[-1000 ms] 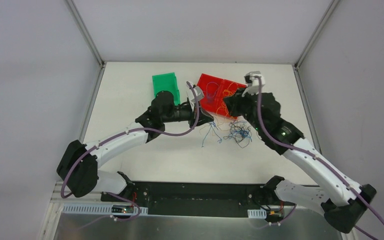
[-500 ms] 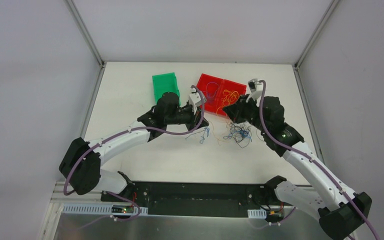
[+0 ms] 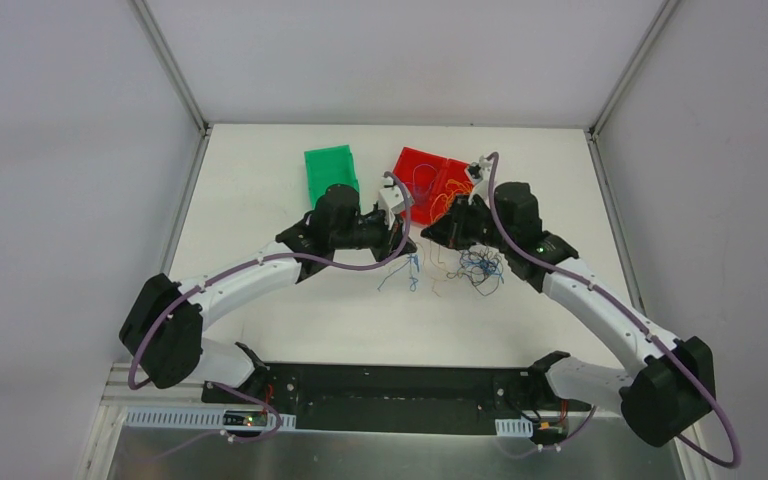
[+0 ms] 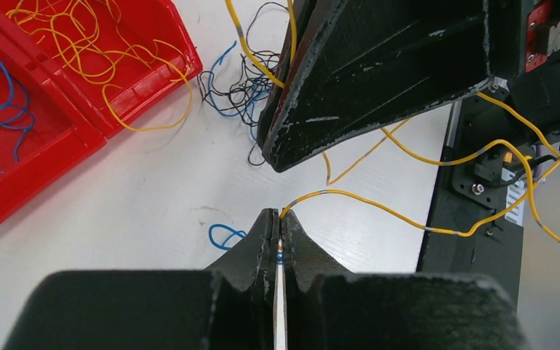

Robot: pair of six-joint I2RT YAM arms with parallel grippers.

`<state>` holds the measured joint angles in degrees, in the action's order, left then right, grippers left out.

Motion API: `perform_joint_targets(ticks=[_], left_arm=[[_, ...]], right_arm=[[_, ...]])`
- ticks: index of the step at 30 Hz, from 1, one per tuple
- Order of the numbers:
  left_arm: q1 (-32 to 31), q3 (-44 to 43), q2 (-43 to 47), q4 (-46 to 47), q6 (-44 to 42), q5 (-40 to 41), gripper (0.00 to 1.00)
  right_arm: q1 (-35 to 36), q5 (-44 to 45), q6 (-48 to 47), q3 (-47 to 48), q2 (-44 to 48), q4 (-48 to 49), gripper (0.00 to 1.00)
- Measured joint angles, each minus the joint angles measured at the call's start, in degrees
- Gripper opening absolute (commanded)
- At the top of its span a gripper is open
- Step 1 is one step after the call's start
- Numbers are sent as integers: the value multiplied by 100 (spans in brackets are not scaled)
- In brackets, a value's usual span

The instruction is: Untangle the cables

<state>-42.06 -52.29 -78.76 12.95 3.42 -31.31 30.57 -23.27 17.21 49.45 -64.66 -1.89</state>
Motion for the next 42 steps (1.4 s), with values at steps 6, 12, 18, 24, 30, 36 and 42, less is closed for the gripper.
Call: perform_joint_targets(ticks=[6, 12, 18, 24, 30, 36, 42], left_arm=[[0, -57, -59, -20, -39, 48, 0], [0, -92, -118, -199, -144, 170, 0], [-2, -122, -164, -302, -284, 295, 0], [-2, -201, -166, -299, -352, 358, 0], [0, -201, -166, -354, -411, 490, 1], [24, -199, -155, -417, -435, 802, 65], [-2, 133, 306, -321, -391, 1209, 76]], right_arm=[[-2, -315, 223, 0, -208, 125, 10], [-37, -614, 413, 4, -525, 142, 17], [-70, -785, 518, 7, -592, 57, 25], [-74, -918, 535, 26, -627, -48, 0], [-74, -984, 575, 240, -863, -234, 0], [-92, -846, 564, 232, -802, -426, 0], [-247, -404, 573, 181, -424, -400, 0]])
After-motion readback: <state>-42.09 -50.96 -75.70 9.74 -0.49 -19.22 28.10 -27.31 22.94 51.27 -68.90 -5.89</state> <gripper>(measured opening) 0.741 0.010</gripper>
